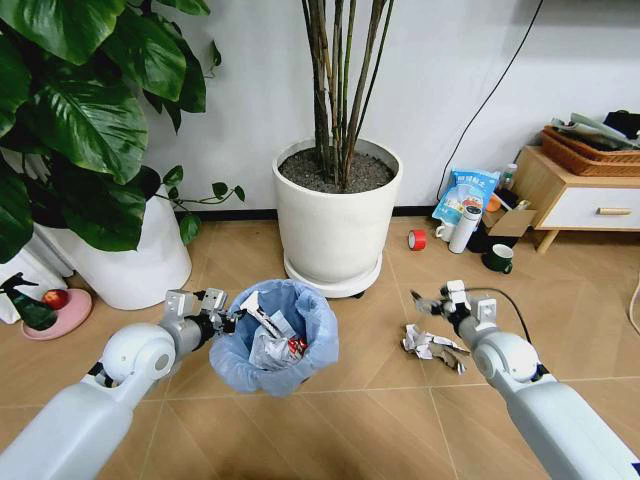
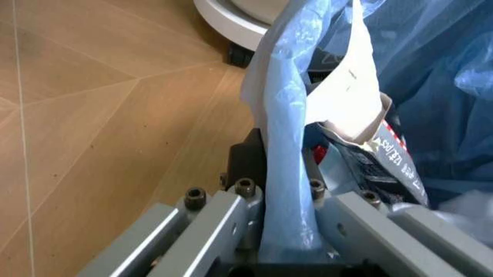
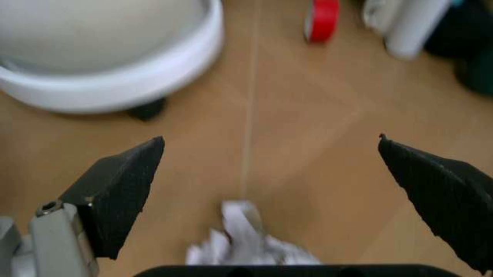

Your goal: Pick up the trash bin and place the garbage on the floor into it.

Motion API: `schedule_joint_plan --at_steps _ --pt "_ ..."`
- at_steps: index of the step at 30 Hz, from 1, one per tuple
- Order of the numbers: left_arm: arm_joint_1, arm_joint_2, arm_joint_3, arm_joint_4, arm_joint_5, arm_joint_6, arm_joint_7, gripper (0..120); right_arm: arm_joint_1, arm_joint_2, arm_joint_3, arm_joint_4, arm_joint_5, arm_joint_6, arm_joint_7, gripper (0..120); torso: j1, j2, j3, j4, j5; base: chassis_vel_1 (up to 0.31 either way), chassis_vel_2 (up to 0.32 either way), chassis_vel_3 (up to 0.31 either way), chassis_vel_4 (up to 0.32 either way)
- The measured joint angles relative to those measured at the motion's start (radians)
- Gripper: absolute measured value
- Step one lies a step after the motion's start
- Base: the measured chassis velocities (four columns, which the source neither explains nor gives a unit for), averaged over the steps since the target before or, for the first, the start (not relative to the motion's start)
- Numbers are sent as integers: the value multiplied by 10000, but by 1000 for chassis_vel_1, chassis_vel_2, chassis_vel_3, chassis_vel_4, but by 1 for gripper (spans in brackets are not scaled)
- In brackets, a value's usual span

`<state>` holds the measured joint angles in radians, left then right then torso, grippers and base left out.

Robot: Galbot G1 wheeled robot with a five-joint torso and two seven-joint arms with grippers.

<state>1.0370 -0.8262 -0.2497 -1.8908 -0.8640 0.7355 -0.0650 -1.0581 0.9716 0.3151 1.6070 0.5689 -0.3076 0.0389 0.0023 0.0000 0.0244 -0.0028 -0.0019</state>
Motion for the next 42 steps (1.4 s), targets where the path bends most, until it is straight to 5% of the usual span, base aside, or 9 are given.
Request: schedule_joint_plan --at_steps 8,26,42 --pt "57 -12 76 -140 80 0 -45 0 428 520 289 -3253 -114 -274 -1097 100 0 0 1 3 -1 0 0 0 0" --pt "145 47 173 -222 124 0 -60 0 1612 2309 488 -7055 -1153 317 -1937 100 0 0 2 5 -1 0 0 0 0" --pt "208 109 206 -331 130 0 -59 0 1582 2592 714 -7208 -1156 471 -1534 46 0 0 0 0 -5 0 0 0 0"
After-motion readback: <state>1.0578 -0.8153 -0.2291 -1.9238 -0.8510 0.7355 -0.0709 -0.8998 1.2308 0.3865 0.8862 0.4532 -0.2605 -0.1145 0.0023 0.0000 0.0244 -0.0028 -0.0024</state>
